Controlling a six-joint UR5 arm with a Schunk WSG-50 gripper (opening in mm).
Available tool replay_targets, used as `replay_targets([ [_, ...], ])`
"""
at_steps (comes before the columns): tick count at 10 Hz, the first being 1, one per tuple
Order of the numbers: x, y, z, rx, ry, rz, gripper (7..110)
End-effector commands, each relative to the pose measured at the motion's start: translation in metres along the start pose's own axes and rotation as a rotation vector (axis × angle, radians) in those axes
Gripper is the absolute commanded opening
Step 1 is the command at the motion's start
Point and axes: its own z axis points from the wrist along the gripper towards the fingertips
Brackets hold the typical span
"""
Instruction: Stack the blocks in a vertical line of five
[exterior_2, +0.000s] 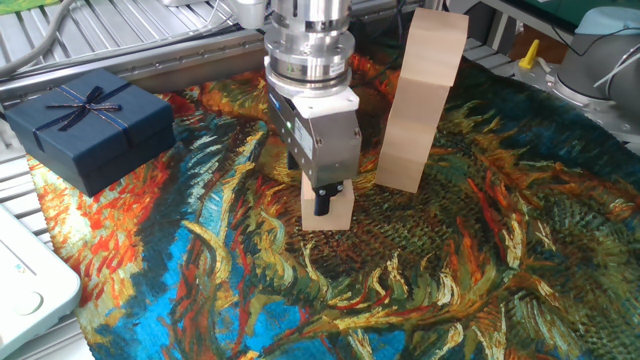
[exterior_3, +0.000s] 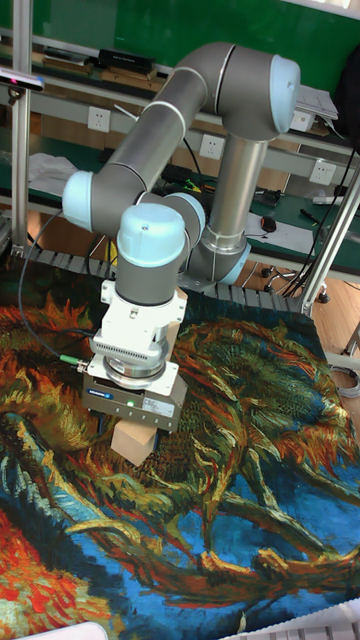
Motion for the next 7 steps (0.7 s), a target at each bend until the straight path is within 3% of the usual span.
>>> replay_targets([
  [1,0.0062,0.0036,0.0019,-0.016,0.003,0.037,88],
  [7,0.0114,-0.0026,0.0034,-0.038,0.011,0.019,88],
])
